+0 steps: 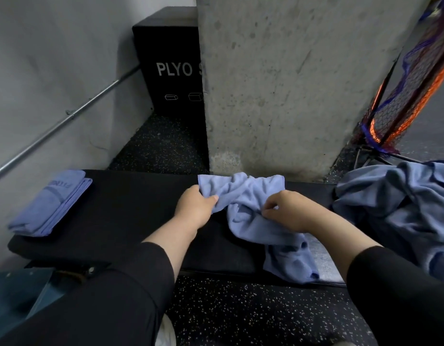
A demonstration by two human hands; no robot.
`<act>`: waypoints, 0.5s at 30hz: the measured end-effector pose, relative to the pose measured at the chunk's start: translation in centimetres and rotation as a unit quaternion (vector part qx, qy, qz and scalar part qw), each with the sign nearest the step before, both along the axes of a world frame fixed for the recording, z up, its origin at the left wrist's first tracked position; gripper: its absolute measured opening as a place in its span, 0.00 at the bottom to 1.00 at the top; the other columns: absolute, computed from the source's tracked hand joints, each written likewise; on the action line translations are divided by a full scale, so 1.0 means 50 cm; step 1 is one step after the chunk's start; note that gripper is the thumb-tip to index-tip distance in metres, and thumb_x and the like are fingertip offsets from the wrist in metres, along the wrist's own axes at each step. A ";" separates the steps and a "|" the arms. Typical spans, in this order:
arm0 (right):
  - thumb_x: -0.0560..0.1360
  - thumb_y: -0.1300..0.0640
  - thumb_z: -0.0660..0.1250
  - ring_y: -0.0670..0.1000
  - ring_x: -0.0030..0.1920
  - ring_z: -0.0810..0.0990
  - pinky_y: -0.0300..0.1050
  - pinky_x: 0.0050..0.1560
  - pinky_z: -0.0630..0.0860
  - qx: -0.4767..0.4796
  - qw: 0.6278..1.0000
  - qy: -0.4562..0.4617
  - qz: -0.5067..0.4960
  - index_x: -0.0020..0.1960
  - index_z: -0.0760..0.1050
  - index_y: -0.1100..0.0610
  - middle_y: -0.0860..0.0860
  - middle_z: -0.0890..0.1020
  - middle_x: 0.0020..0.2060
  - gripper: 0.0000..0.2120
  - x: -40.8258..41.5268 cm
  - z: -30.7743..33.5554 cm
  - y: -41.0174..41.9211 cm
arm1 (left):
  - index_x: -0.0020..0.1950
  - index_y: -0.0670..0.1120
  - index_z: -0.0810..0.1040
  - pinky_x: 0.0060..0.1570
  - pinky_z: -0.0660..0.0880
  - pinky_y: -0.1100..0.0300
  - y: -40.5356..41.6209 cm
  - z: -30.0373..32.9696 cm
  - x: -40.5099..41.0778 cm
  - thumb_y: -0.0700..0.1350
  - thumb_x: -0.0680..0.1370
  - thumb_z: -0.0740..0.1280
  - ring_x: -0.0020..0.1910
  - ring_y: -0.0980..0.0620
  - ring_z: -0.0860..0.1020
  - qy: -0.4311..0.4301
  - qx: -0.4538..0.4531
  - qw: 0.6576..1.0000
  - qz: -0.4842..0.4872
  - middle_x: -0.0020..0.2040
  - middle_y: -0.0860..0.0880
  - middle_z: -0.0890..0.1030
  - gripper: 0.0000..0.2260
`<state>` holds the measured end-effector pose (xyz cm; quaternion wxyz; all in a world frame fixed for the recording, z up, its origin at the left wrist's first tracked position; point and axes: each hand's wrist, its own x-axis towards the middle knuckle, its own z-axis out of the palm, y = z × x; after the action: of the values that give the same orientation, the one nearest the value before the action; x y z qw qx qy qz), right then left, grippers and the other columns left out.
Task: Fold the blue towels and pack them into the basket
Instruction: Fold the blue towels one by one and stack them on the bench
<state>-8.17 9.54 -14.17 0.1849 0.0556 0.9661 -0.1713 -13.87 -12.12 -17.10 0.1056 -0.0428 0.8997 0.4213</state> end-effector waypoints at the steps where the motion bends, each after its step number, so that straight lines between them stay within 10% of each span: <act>1: 0.78 0.49 0.66 0.55 0.48 0.82 0.49 0.50 0.77 -0.017 1.000 0.009 -0.015 0.49 0.82 0.54 0.54 0.85 0.45 0.10 0.003 -0.004 0.003 | 0.51 0.41 0.79 0.40 0.73 0.57 0.001 -0.007 -0.002 0.48 0.79 0.70 0.45 0.49 0.78 -0.015 0.033 0.999 0.028 0.46 0.46 0.81 0.10; 8: 0.76 0.43 0.67 0.56 0.42 0.79 0.46 0.37 0.70 -0.015 0.980 0.065 -0.185 0.40 0.75 0.56 0.52 0.81 0.37 0.17 -0.002 -0.051 0.043 | 0.46 0.41 0.83 0.39 0.72 0.56 0.005 -0.002 -0.009 0.47 0.78 0.70 0.38 0.49 0.77 0.026 0.053 0.994 0.096 0.40 0.47 0.81 0.09; 15: 0.73 0.46 0.68 0.56 0.44 0.78 0.50 0.51 0.72 -0.044 0.966 0.032 -0.252 0.41 0.73 0.52 0.49 0.80 0.39 0.10 -0.028 -0.072 0.007 | 0.50 0.44 0.79 0.37 0.71 0.60 0.003 0.032 -0.009 0.48 0.83 0.65 0.39 0.55 0.75 0.103 0.127 0.984 0.070 0.43 0.49 0.80 0.09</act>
<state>-9.59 9.91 -17.78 0.1066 0.2836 0.9178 -0.2565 -14.32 -11.95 -15.49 -0.0126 -0.0483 0.8397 0.5407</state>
